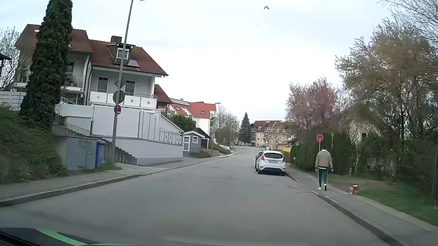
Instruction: Follow the waypoints while adhering to traffic rules and regulations
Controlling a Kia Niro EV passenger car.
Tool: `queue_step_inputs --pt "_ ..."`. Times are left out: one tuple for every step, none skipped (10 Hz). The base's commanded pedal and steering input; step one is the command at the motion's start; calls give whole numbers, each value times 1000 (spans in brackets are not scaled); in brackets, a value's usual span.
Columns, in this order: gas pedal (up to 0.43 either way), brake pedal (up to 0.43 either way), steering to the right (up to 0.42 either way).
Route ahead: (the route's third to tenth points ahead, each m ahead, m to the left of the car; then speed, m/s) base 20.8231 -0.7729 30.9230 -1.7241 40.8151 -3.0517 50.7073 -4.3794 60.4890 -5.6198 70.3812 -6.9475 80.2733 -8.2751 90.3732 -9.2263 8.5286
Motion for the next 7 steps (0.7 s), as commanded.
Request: queue_step_inputs --pt "138 0 -5" --pt "138 0 -5" --pt "138 0 -2" --pt "138 0 -2" --pt "138 0 -1" --pt "138 0 0" --pt "138 0 2"
